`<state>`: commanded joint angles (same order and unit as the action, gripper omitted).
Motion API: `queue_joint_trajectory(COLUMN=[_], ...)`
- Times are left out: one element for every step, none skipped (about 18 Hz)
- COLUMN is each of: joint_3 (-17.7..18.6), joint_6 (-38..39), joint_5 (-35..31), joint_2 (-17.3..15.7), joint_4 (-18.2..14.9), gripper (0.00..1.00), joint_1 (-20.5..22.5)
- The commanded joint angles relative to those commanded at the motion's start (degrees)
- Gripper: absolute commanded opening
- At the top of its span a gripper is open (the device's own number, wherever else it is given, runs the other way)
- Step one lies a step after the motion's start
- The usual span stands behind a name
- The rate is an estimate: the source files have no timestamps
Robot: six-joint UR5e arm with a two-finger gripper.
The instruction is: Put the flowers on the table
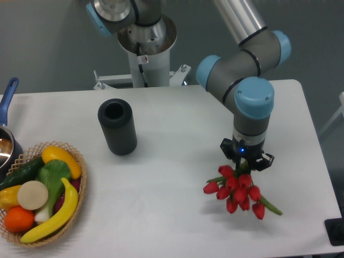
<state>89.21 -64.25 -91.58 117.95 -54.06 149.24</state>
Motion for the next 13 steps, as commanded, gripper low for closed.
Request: queue_joint_trajectory(joint_3=[0.0, 0.0, 0.0, 0.0, 0.0, 0.09, 0.17, 0.35, 0.7, 1.57, 2.71, 3.68, 4.91], joint_6=[0.09, 0.17, 0.26, 0.18, 0.26, 0.09, 0.0, 0.09, -0.17, -0.7, -1.23, -1.58, -1.58], joint_5=[0.0, -0.09, -0.09, -0.09, -0.09, 0.0, 0.0, 0.0, 0.0, -0.09, 0.0, 0.0, -0.17], joint_2=[0.61, 0.97, 1.23, 1.15, 1.06, 0.88, 0.71, 0.44, 0.27, -0.17, -0.7, -1.22, -1.66], joint_4=[1.05, 1.58, 1.85, 1.85, 1.85, 1.85, 1.94, 2.03, 2.2, 2.46, 3.16, 4.13, 5.01], gripper=[0.42, 0.43, 0.46, 0.52, 0.61, 0.68, 0.94, 1.0, 1.0, 1.0, 1.0, 1.0, 1.0], joint_1=[-0.35, -0.61, -0.7, -0.7, -0.62, -0.62, -0.62, -0.53, -0.53, -0.44, -0.18, 0.17, 0.96])
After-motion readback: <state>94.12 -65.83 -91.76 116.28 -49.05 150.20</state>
